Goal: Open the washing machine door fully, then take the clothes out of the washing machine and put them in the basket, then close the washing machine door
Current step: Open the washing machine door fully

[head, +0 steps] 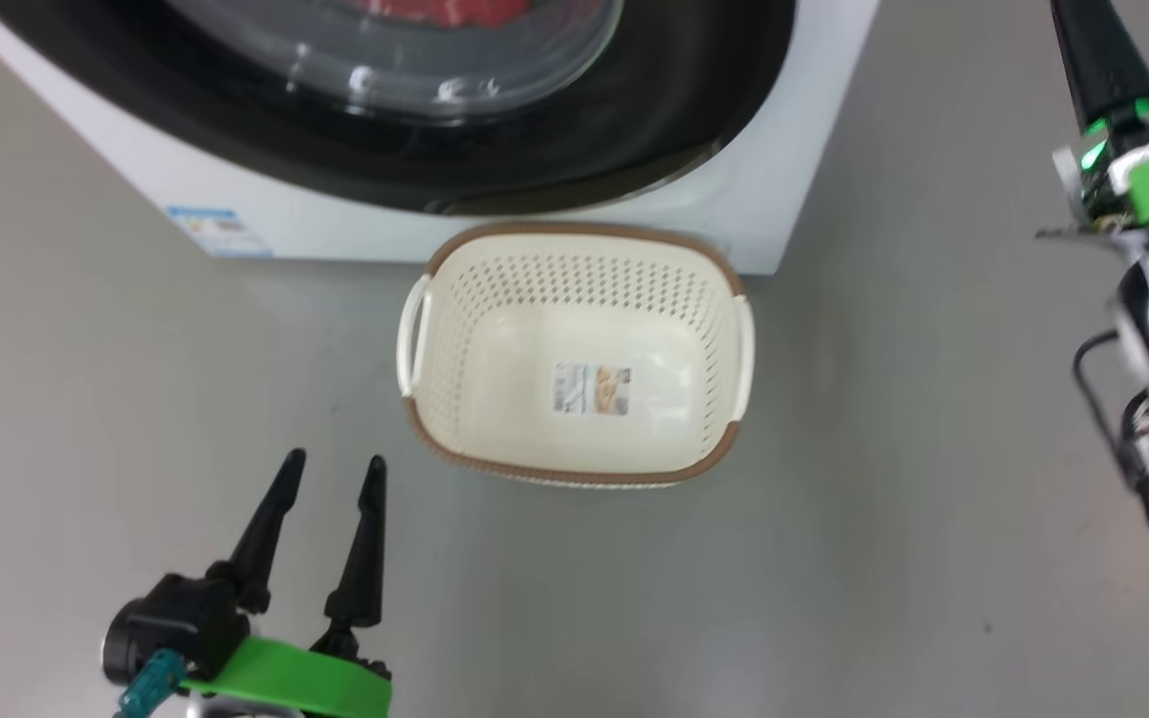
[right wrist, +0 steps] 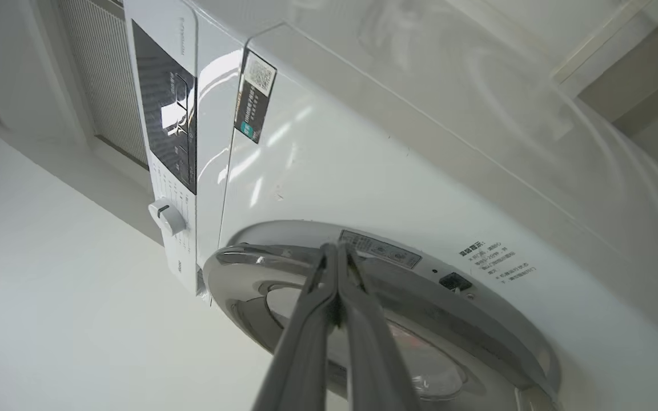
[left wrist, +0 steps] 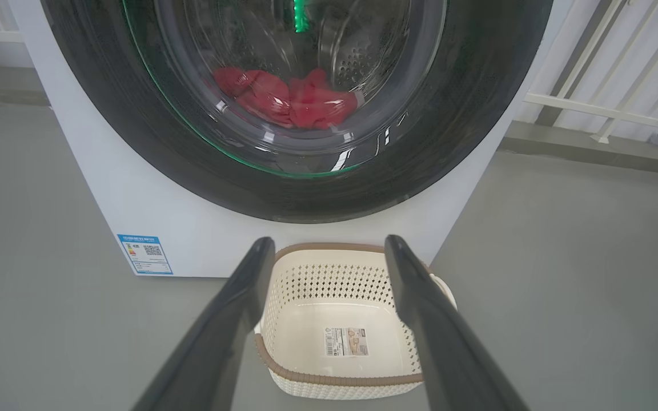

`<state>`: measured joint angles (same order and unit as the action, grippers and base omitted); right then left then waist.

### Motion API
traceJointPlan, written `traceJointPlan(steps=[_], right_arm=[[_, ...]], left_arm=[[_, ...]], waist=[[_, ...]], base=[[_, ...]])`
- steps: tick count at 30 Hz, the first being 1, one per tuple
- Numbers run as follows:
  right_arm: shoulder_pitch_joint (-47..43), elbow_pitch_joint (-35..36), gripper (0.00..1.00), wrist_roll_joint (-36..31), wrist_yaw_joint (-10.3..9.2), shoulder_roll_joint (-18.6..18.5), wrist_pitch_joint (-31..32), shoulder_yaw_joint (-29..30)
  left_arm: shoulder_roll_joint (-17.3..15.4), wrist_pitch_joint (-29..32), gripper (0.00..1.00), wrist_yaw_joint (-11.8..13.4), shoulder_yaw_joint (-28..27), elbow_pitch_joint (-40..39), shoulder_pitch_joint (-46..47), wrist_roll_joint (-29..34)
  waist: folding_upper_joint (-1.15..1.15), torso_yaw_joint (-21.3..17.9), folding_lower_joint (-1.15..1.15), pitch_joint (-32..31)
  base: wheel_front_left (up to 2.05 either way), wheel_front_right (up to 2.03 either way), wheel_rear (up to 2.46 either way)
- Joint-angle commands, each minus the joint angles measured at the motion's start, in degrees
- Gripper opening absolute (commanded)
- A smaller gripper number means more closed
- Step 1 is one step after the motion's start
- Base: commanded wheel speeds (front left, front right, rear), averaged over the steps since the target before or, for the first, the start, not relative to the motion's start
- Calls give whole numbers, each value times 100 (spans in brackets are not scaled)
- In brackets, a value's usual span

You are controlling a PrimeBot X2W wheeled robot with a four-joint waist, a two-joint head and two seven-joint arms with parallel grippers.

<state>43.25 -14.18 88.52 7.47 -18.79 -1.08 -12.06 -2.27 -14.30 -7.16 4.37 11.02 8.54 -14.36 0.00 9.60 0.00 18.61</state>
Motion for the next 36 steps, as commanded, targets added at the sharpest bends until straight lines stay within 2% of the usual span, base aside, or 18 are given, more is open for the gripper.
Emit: traceJointPlan(steps=[1, 6, 7, 10, 16, 25, 36], right_arm=[[213, 40, 0, 276, 2, -93, 346, -52], [824, -281, 0, 1143, 2, -163, 1488, 226], [824, -281, 0, 1143, 2, -163, 1488, 226], [1183, -579, 0, 1541, 2, -203, 2214, 291], [1912, -1297, 0, 1879, 2, -315, 3067, 238], [2715, -2090, 0, 1981, 2, -375, 3677, -135], [3221, -2542, 0, 1864, 2, -333, 3883, -499]], left_arm=[[-61, -70, 100, -32, -114, -111, 160, -45], [-61, -70, 100, -32, -5, -85, 293, -126], [-61, -70, 100, -32, -5, -85, 293, -126], [-61, -70, 100, -32, 28, -92, 350, -165], [-61, -70, 100, -33, 108, -80, 435, -231], [-61, -70, 100, -33, 210, -89, 544, -342], [-61, -70, 100, -33, 303, -112, 640, -476]], waist=[[0, 377, 0, 382], [0, 560, 0, 579], [0, 560, 0, 579], [0, 636, 0, 687], [0, 762, 0, 876], [0, 896, 0, 1127], [0, 979, 0, 1269]], base=[[0, 0, 0], [0, 0, 0], [0, 0, 0], [0, 0, 0], [0, 0, 0], [0, 0, 0], [0, 0, 0]])
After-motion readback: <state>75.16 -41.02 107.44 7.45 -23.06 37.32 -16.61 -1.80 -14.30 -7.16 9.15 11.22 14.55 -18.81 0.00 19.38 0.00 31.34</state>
